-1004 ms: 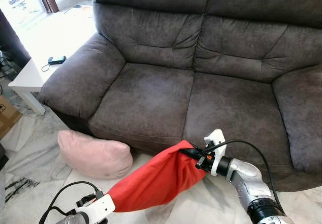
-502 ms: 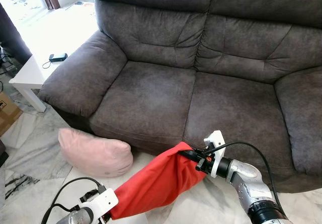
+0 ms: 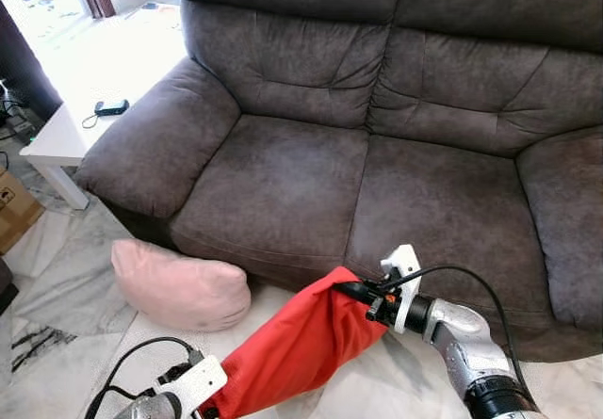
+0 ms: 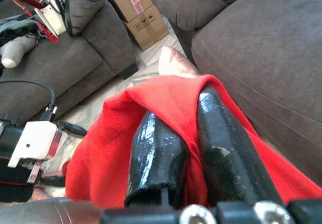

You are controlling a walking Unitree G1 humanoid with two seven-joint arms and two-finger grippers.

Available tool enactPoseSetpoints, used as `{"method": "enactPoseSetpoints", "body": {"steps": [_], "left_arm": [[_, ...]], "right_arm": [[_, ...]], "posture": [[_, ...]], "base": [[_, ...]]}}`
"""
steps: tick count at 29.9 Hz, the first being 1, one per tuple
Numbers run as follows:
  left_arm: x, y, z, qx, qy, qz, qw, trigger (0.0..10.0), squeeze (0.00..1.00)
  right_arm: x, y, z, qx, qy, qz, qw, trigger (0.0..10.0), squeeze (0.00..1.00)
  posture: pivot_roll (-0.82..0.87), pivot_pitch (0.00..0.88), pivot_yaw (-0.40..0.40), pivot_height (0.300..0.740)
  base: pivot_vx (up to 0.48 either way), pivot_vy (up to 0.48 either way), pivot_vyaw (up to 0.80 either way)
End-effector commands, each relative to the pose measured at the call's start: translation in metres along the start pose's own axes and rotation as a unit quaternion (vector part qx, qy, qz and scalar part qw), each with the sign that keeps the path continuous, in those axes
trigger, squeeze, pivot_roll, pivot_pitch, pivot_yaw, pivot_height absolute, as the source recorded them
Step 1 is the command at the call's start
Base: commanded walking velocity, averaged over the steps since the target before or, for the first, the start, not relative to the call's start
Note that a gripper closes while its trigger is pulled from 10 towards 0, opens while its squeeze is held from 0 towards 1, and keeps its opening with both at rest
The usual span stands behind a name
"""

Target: Move the pillow to the sofa from floor

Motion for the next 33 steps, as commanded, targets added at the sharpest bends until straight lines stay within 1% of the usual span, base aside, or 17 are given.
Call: {"method": "enactPoseSetpoints", "body": {"steps": [1,5,12,15,16,17,18,22,26,30,33], "left_arm": [[-0.007,0.005,0.000,-0.018,-0.020,-0.009,1.000,10.0,0.00],[-0.008,0.011,0.002,-0.029,-0.031,-0.009,0.999,10.0,0.00],[-0.011,0.014,0.004,-0.029,-0.037,-0.008,0.999,10.0,0.00],[-0.017,0.014,0.005,-0.028,-0.046,-0.015,0.998,9.9,0.00],[-0.020,0.014,0.005,-0.028,-0.050,-0.016,0.998,2.5,0.00],[-0.020,0.014,0.005,-0.028,-0.050,-0.016,0.998,2.5,0.00],[-0.023,0.012,0.005,-0.027,-0.055,-0.024,0.998,0.0,0.00],[-0.027,0.006,0.002,-0.023,-0.060,-0.026,0.998,0.0,0.00],[-0.027,0.002,0.000,-0.021,-0.062,-0.029,0.997,0.0,0.00],[-0.026,0.002,-0.001,-0.021,-0.062,-0.031,0.997,0.0,0.00],[-0.028,0.007,0.002,-0.026,-0.063,-0.031,0.997,0.0,0.00]], "right_arm": [[0.008,0.027,0.006,-0.047,0.030,-0.030,0.998,10.0,0.00],[0.009,0.025,0.008,-0.043,0.032,-0.028,0.998,10.0,0.00],[0.010,0.025,0.009,-0.042,0.033,-0.029,0.998,10.0,0.00],[0.010,0.025,0.009,-0.043,0.033,-0.030,0.998,10.0,0.00],[0.010,0.025,0.009,-0.042,0.033,-0.030,0.998,10.0,0.00],[0.010,0.025,0.009,-0.042,0.033,-0.030,0.998,10.0,0.00],[0.010,0.025,0.009,-0.042,0.033,-0.031,0.998,10.0,0.00],[0.010,0.025,0.009,-0.042,0.033,-0.031,0.998,10.0,0.00],[0.010,0.026,0.009,-0.042,0.034,-0.031,0.998,10.0,0.00],[0.010,0.026,0.009,-0.042,0.034,-0.031,0.998,10.0,0.00],[0.010,0.026,0.009,-0.042,0.034,-0.030,0.998,10.0,0.00]], "posture": [[0.09,0.106,-0.027,0.740],[0.09,0.103,-0.025,0.740],[0.09,0.096,-0.023,0.740],[0.08,0.092,-0.023,0.740],[0.08,0.091,-0.024,0.740],[0.08,0.091,-0.024,0.740],[0.08,0.091,-0.024,0.740],[0.08,0.093,-0.025,0.740],[0.08,0.097,-0.026,0.740],[0.09,0.100,-0.026,0.740],[0.09,0.102,-0.026,0.740]], "base": [[0.000,0.000,0.00],[0.000,0.000,0.00],[0.000,0.000,0.00],[0.000,0.000,0.00],[0.000,0.000,0.00],[0.000,0.000,0.00],[0.000,0.000,0.00],[0.000,0.000,0.00],[0.000,0.000,0.00],[0.000,0.000,0.00],[0.000,0.000,0.00]]}}
Point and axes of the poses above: a point about 5 cm out from each wrist's last joint towards the gripper, its own z axis pointing out of the wrist towards the gripper, its own y axis along the axis of the wrist's last joint, x = y × z, the point moved 5 cm from there along z, pointing out of the wrist towards the gripper, and after that the axes turned 2 degrees about z, right-handed, at the moved point
